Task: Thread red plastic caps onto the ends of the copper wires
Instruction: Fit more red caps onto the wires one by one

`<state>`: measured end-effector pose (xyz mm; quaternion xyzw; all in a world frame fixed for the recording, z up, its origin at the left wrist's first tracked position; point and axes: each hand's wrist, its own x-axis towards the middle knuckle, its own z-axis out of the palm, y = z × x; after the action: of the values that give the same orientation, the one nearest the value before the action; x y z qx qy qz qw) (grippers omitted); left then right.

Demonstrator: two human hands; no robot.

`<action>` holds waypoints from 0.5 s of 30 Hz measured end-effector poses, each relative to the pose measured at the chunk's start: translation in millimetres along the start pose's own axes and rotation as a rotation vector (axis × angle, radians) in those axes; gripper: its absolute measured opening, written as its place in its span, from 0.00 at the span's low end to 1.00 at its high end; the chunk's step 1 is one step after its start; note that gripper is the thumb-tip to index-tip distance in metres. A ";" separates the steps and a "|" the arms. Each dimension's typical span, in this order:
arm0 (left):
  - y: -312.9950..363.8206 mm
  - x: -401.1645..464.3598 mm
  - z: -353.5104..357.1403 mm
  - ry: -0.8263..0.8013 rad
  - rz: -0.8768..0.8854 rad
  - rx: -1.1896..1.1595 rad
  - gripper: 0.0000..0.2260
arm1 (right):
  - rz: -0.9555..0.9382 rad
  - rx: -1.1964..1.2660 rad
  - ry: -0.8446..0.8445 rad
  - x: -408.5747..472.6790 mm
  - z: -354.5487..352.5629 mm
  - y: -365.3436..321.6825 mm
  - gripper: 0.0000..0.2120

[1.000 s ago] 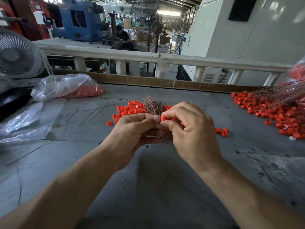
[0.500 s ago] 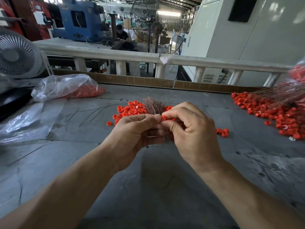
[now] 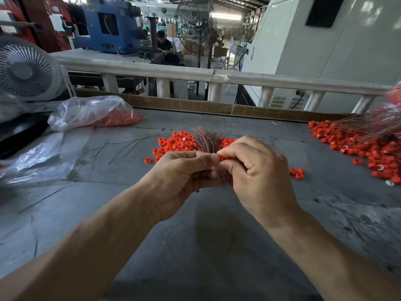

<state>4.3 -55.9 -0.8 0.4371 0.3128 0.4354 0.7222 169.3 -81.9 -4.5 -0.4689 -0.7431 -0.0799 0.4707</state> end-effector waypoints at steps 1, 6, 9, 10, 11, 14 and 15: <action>-0.1 0.0 0.1 0.000 -0.001 -0.005 0.12 | -0.023 -0.017 0.010 -1.0 0.9 0.0 0.02; -1.1 0.9 -2.4 0.005 -0.005 -0.003 0.10 | -0.032 0.016 0.026 -1.6 2.5 1.1 0.02; 0.0 1.6 -4.9 -0.010 0.021 -0.014 0.06 | 0.011 0.114 0.002 1.7 0.5 0.6 0.03; 0.1 2.3 -5.5 -0.008 0.028 -0.015 0.06 | 0.023 0.126 -0.003 3.2 0.1 1.2 0.04; 0.5 2.7 -6.2 -0.004 0.032 -0.007 0.06 | 0.038 0.127 -0.006 4.2 -0.4 2.2 0.05; 1.4 2.6 -8.7 0.008 0.040 0.034 0.06 | 0.050 0.085 -0.049 3.5 -2.4 4.6 0.06; 1.6 2.5 -9.3 0.010 0.046 0.041 0.07 | 0.037 0.070 -0.068 3.0 -3.0 4.2 0.06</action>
<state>-2.9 -49.9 -3.5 0.4568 0.3150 0.4475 0.7013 174.1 -79.4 -1.9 -0.4682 -0.7522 -0.0294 0.4628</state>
